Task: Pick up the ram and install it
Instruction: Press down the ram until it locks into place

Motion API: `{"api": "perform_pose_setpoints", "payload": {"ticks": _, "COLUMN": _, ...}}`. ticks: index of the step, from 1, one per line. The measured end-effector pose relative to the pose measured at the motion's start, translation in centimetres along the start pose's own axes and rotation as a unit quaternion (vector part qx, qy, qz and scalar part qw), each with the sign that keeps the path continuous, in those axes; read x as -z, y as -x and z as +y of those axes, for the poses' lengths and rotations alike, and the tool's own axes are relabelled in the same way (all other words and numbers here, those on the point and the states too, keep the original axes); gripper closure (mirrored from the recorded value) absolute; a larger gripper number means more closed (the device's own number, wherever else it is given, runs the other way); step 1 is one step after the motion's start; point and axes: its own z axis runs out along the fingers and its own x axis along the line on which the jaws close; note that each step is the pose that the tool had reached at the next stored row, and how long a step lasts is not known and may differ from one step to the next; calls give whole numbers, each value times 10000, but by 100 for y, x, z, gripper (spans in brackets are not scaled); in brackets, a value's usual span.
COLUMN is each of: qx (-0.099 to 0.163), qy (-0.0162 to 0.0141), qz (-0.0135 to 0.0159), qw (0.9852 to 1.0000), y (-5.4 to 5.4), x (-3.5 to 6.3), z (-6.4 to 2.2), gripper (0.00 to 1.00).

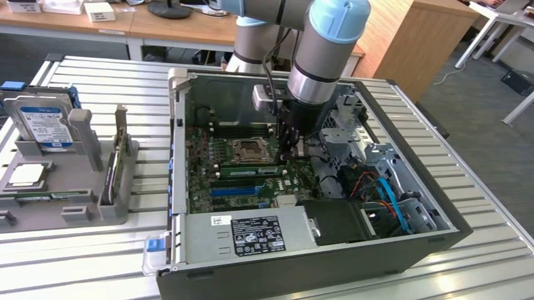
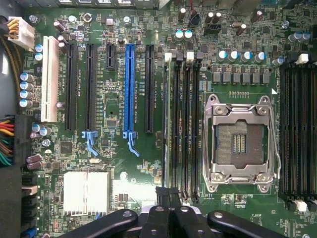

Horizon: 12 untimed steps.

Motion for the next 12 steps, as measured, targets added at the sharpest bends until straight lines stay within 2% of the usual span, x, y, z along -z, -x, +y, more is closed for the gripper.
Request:
{"api": "perform_pose_setpoints", "payload": {"ticks": 9, "qx": -1, "qy": 0, "qz": 0, "qw": 10000, "y": 29, "x": 0, "z": 0, "gripper": 89}}
{"api": "perform_pose_setpoints", "payload": {"ticks": 12, "qx": -2, "qy": 0, "qz": 0, "qw": 10000, "y": 29, "x": 1, "z": -50, "gripper": 89}}
